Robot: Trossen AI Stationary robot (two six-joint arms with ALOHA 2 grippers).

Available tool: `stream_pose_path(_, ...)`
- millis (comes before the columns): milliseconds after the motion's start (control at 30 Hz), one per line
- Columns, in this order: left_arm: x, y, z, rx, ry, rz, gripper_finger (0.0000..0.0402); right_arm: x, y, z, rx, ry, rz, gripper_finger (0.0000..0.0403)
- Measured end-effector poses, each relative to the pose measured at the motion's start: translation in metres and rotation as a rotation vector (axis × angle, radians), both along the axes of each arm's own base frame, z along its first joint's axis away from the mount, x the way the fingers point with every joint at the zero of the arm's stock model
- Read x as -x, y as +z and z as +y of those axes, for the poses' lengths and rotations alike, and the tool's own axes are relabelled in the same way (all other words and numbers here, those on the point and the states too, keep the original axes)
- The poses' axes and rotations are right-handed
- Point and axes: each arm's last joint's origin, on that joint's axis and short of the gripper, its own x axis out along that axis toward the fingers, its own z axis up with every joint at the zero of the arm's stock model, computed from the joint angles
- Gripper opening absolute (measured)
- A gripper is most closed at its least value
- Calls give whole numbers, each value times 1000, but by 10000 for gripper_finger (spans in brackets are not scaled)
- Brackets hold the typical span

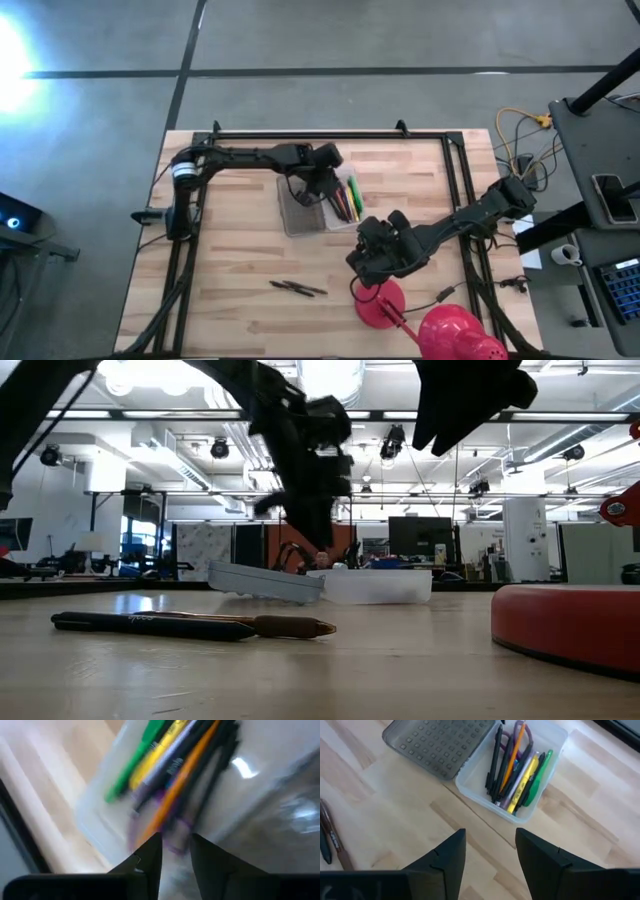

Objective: Pick & place school supplies into a supply box
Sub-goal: Put the brown pen into the black supply box

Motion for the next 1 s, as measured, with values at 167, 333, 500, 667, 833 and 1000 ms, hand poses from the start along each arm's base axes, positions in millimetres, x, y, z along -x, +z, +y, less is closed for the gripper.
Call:
stream_pose_path(167, 36, 24, -34, 185, 146, -14, 79, -8, -1, -1, -3, 124, 25, 161)
stream_pose_path(333, 87, 31, -90, 221, 87, -117, 54, -33, -13, -4, -104, 367, 1, 161)
stream_pose_path(500, 143, 21, -130, 365, 209, -230, 40, -57, -34, -7, -179, 460, -48, 160)
stream_pose_path(667, 190, 0, -154, 469, 311, -252, 38, -77, -59, 0, -195, 560, -19, 168)
stream_pose_path(833, 216, -13, -169, 554, 319, -225, 38, -92, -82, 23, -215, 617, 31, 183)
stream_pose_path(1000, 223, -24, -175, 577, 331, -188, 38, -110, -97, 44, -233, 635, 41, 198)
